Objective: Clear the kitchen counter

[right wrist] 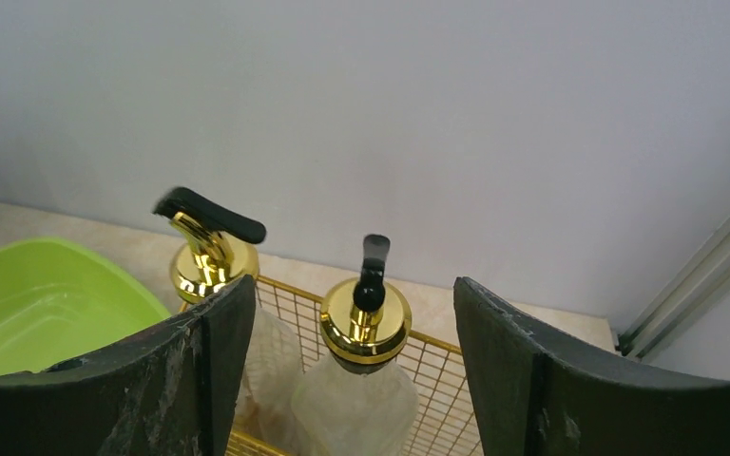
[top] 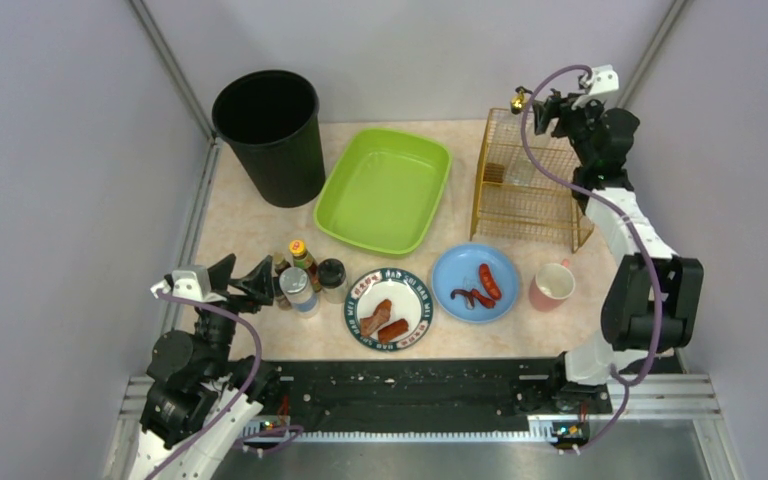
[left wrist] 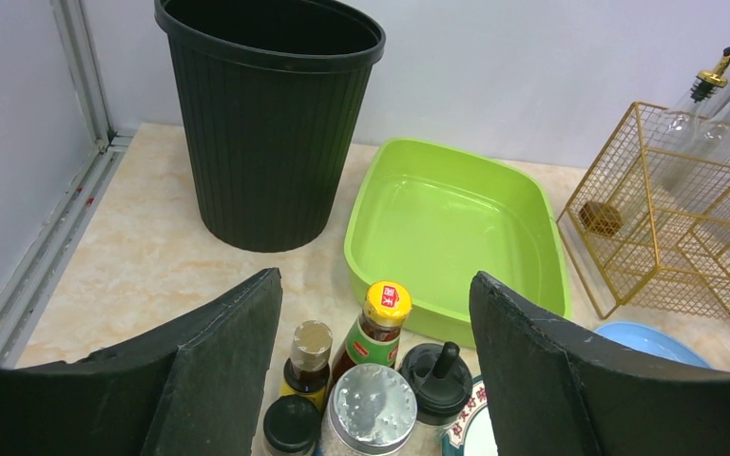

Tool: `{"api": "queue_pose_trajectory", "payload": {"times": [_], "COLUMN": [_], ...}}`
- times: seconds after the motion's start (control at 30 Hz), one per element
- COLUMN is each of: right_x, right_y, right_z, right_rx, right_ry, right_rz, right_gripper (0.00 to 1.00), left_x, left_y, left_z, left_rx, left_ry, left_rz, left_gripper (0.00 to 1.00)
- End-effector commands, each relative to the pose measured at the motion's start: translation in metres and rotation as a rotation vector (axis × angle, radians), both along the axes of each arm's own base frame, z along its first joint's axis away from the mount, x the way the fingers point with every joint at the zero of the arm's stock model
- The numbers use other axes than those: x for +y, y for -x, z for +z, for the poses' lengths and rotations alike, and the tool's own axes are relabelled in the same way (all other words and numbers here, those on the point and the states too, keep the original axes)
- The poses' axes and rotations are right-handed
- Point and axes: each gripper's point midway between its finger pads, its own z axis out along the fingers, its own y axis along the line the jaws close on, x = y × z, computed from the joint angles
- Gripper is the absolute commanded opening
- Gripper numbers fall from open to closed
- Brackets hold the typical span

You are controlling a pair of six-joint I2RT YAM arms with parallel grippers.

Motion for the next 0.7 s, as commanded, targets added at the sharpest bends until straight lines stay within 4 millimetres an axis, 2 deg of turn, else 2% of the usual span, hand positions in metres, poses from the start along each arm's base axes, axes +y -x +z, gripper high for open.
{"api": "queue_pose_trajectory", "payload": {"times": [0.0,0.1,0.3,0.47,0.6,0.67], "right_x": [0.004,0.006,0.033,0.08,0.124,0.154], "right_y": [0.025,0.039,0.075,0.107,0.122,0.135], "right_z": [0.072,0.094,0.138,0.158,0.152,0.148], "right_rx": [-0.137,-0.176,-0.262,-0.275,-0.153,-0.131], "right_ry": [0.027,0.027,0.019,-0.003,-0.052,-0.062], "right_rz": [-0.032,-0.033,0.062,0.189,0.323,0.422], "right_gripper": [0.75,0.79,0.8,0.8,0.8,0.8], "left_x": [-0.002,-0.001,0.0,0.003,0.006,0.007], "left_y": [0.005,0.005,0.004,0.003,0.002,0.002], "left_z": [0.011,0.011,0.011,0.011,0.01,0.009], "left_rx": [-0.054,-0.055,-0.051,-0.049,-0.041,-0.039], "left_ry": [0.03,0.031,0.033,0.037,0.046,0.046], "left_rz": [-0.022,-0.019,-0.01,0.004,0.024,0.03], "left_gripper": [0.77,0.77,0.78,0.8,0.85,0.93]}}
